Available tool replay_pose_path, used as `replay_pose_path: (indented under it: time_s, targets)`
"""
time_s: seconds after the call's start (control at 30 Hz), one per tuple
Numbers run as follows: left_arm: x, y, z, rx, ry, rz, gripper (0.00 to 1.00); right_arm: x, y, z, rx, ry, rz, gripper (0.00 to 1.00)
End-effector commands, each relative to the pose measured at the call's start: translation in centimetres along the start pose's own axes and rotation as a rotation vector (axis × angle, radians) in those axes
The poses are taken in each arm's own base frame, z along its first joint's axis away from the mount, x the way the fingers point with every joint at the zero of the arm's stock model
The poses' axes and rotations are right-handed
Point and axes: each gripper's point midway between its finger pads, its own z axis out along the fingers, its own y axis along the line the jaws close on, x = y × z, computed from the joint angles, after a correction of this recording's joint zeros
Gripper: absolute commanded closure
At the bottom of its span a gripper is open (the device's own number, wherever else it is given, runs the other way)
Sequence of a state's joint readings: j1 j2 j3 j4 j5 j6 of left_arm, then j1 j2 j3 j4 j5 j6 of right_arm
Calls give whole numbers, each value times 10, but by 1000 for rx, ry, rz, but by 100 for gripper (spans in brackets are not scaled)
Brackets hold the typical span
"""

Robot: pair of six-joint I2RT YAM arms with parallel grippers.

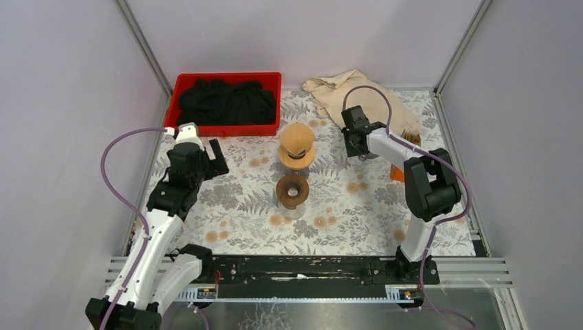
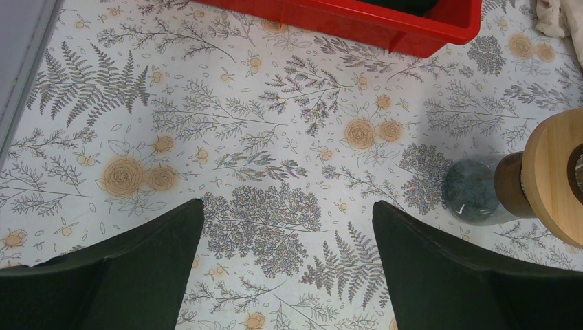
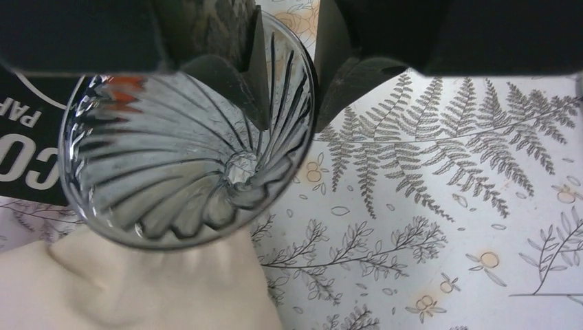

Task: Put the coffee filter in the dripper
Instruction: Pick up the coffee dripper from the center of the board.

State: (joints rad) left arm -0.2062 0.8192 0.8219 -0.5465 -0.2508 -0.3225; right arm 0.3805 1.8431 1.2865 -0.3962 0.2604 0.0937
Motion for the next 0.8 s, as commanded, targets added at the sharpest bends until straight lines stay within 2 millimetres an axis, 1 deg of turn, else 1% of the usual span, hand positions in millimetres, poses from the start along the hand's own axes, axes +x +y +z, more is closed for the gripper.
replay_pose_path:
  time_s: [0.0,0.13,0.23,0.33,0.43,0.57,0.6,0.77]
  targets:
    - [-13,-1,-1,10,-54,-15,0,-27,-7,-6,43,-75,16,71]
    - [-12,-2,0,10,-50,-14,0,-28,-12,-13,59,-81,20,88]
    - [-12,-2,1,11,-47,-13,0,-29,-14,-22,56,-80,24,95]
    - [-11,-2,2,10,-44,-12,0,-30,-15,-33,49,-80,29,97]
    - [-12,-2,2,8,-46,-13,0,-31,-17,-49,47,-92,26,98]
    - [-12,-1,2,7,-46,-11,0,-35,-15,-76,39,-129,12,99]
    - [-11,-2,2,8,-45,-11,0,-36,-14,-86,35,-144,5,99]
    - [-12,-2,1,9,-50,-11,0,-29,-6,-127,55,-156,-87,99]
